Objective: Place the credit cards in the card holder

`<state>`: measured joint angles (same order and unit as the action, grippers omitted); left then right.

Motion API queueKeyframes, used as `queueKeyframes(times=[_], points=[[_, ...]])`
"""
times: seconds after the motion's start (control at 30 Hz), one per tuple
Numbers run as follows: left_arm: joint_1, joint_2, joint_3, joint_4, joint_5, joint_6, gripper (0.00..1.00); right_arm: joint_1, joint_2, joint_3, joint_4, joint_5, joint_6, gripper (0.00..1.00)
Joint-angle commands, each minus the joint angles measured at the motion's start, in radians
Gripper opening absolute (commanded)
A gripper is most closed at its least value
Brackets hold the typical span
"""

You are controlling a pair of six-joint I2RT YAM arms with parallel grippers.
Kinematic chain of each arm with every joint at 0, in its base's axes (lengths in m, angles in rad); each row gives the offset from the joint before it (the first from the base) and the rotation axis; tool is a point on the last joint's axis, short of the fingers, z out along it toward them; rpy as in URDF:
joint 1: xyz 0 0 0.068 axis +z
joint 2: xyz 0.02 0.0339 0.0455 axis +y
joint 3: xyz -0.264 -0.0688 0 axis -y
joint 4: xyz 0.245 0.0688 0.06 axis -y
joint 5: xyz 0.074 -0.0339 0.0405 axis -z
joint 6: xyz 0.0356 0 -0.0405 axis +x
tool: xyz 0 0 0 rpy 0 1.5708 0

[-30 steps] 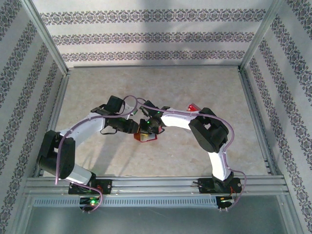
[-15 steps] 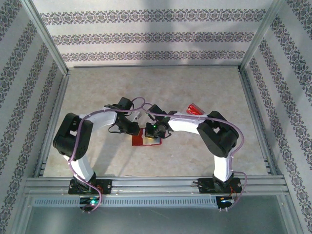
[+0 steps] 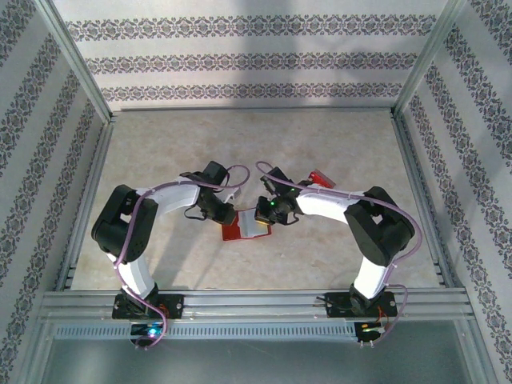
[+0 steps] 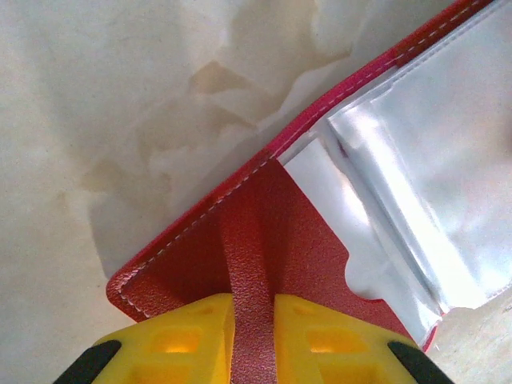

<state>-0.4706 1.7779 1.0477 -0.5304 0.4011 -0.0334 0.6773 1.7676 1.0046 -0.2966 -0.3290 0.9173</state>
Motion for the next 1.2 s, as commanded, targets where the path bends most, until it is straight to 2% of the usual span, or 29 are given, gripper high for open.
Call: queueKeyframes(times=[0.0,0.07,0.27,0.43,0.63,0.9,1.07,1.17], points=[[-0.012,0.019,0.016,-0.052,-0.020,0.013,0.21,-0.006,-0.028,-0.047,0.004,0.013,0.001,0.00],[-0.017,0.013,0.048,-0.071,0.039,-0.028,0.23,-0.008,-0.026,-0.113,0.048,0.011,0.016,0.00],[-0.054,0.025,0.105,-0.076,0.166,-0.103,0.26,0.025,-0.012,-0.135,0.106,-0.001,0.051,0.00],[-0.068,0.085,0.110,-0.086,0.121,-0.085,0.27,0.042,-0.011,-0.124,0.145,-0.015,0.082,0.00],[-0.068,0.156,0.135,-0.084,0.151,-0.099,0.29,0.054,0.013,-0.106,0.172,-0.040,0.096,0.00],[-0.066,0.155,0.133,-0.095,0.159,-0.089,0.26,0.041,-0.035,-0.117,0.149,-0.019,0.084,0.00],[-0.056,0.087,0.153,-0.106,0.265,-0.099,0.39,0.041,-0.016,-0.123,0.151,-0.019,0.081,0.00],[-0.058,0.068,0.144,-0.094,0.291,-0.115,0.44,0.045,-0.021,-0.127,0.158,-0.020,0.088,0.00]])
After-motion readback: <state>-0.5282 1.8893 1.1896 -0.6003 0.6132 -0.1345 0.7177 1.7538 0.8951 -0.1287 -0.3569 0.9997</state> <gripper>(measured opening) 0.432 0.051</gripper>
